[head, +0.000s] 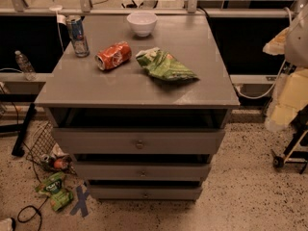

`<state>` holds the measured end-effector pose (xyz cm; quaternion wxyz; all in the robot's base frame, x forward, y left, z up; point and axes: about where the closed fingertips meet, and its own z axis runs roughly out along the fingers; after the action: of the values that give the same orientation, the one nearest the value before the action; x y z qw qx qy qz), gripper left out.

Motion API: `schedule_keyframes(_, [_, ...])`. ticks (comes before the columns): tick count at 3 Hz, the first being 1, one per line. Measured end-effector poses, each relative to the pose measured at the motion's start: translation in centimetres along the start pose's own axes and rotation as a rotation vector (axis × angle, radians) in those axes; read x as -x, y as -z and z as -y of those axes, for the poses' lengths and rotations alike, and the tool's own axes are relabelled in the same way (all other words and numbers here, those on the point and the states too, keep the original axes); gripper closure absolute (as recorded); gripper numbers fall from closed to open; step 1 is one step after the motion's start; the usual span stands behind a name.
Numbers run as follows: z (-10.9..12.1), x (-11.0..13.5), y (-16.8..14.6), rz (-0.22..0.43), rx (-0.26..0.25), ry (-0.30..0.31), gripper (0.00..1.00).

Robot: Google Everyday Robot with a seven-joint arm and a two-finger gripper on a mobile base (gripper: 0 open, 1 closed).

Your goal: Open middle drawer

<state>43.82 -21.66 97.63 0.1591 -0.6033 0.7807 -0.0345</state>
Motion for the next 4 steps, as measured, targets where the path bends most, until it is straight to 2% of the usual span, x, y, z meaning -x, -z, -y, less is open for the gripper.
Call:
schedule_keyframes(1, [0.0, 0.1, 0.2, 0.004, -0.003, 0.002, 0.00])
schedule_keyframes(2, [-2.1, 0.5, -1.4, 0.019, 0.032, 0.042, 0.00])
schedule_keyframes(3, [-6.8, 1.3, -5.9, 0.089, 0.118, 0.115, 0.00])
schedule_keyframes(4, [-11.3, 2.3, -11.4, 0.165, 0.218, 0.141, 0.00])
